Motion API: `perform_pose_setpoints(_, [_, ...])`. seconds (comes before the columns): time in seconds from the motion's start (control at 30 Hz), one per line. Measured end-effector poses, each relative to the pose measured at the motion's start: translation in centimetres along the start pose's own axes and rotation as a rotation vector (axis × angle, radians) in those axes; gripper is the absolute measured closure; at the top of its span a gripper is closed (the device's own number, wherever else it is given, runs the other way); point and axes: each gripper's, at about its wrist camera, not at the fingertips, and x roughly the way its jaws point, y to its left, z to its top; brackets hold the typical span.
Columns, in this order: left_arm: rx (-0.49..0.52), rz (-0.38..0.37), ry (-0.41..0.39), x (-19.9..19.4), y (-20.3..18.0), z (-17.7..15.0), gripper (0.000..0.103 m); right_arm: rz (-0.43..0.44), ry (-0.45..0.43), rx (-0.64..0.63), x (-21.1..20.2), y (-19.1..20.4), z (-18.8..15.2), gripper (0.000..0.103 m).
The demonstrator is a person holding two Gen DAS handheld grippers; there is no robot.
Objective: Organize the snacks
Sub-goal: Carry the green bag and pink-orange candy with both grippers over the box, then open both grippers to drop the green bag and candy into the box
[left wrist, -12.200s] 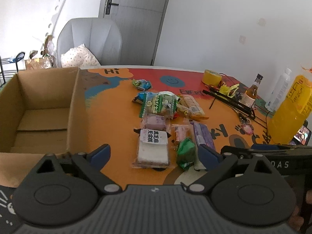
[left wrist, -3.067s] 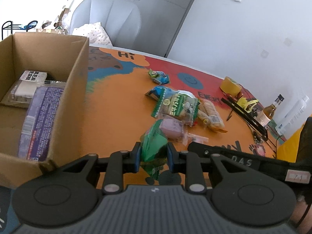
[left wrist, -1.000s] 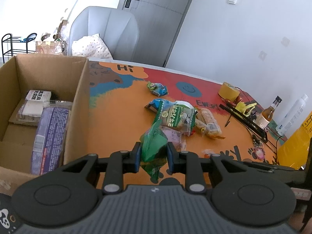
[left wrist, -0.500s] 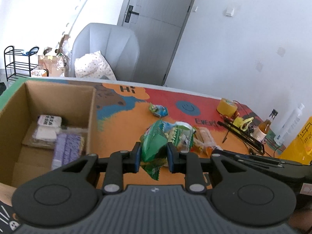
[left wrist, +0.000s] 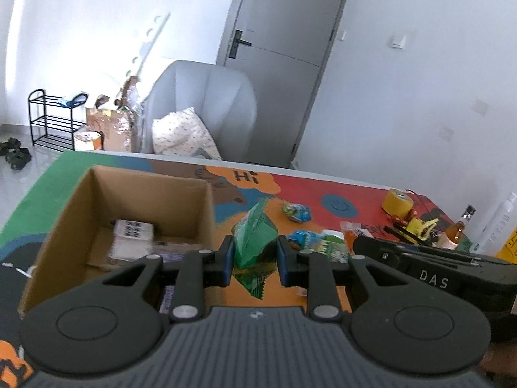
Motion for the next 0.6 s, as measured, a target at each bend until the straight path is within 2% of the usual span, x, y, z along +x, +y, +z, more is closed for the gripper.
perform_pose_setpoints(0.33, [-0.05, 0.097, -0.005, -1.2, 4.5, 0.8, 0.077, 0.066, -0.004, -0.041, 1.6, 3.7, 0.9, 0.088])
perform_pose_setpoints(0.6, [-0.096, 0.133, 0.01, -1.1, 7.4, 0.8, 0.077, 0.101, 0.002, -0.083, 2.8, 6.6, 1.4, 0.088])
